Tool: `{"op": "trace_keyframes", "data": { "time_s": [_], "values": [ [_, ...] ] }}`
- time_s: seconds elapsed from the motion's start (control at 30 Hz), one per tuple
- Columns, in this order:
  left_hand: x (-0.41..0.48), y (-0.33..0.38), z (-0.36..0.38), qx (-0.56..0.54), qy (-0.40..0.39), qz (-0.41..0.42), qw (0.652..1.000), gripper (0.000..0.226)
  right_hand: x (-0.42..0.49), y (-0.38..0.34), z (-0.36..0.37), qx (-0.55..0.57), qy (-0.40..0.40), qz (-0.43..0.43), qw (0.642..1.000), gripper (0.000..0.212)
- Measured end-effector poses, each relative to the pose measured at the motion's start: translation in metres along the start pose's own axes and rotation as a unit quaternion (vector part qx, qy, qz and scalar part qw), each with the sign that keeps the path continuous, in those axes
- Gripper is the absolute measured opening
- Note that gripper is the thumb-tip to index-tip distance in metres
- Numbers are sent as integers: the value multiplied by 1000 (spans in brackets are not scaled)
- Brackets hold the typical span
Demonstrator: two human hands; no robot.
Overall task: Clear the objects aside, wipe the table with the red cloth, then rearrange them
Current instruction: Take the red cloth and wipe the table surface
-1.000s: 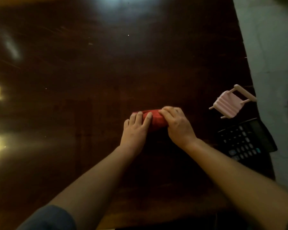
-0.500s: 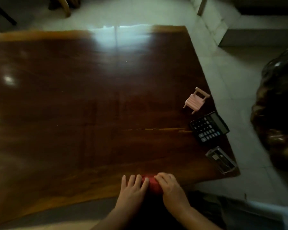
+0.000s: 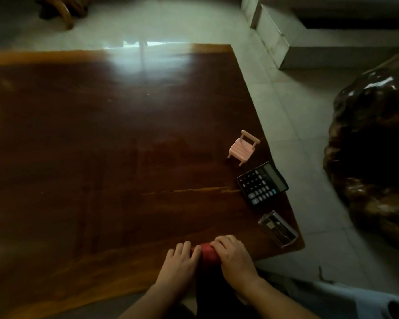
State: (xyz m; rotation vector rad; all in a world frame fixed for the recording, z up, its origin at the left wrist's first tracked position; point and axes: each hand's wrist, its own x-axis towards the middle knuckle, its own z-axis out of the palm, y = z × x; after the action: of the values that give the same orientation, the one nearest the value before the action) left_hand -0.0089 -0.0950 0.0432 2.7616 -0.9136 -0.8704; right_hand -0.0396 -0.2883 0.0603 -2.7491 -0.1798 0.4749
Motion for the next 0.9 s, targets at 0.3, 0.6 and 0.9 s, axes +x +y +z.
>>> {"op": "trace_keyframes", "data": {
  "time_s": [0.3, 0.6, 0.9],
  "values": [
    [128, -28, -76, 26, 88, -40, 995, 66, 146, 57, -70, -64, 1, -41, 997, 43],
    [245, -91, -170, 48, 169, -101, 979, 64, 316, 63, -134, -168, 24, -50, 984, 34],
    [290, -102, -204, -8, 213, -107, 971, 60, 348, 75, -150, -168, 40, -16, 985, 52]
  ]
}}
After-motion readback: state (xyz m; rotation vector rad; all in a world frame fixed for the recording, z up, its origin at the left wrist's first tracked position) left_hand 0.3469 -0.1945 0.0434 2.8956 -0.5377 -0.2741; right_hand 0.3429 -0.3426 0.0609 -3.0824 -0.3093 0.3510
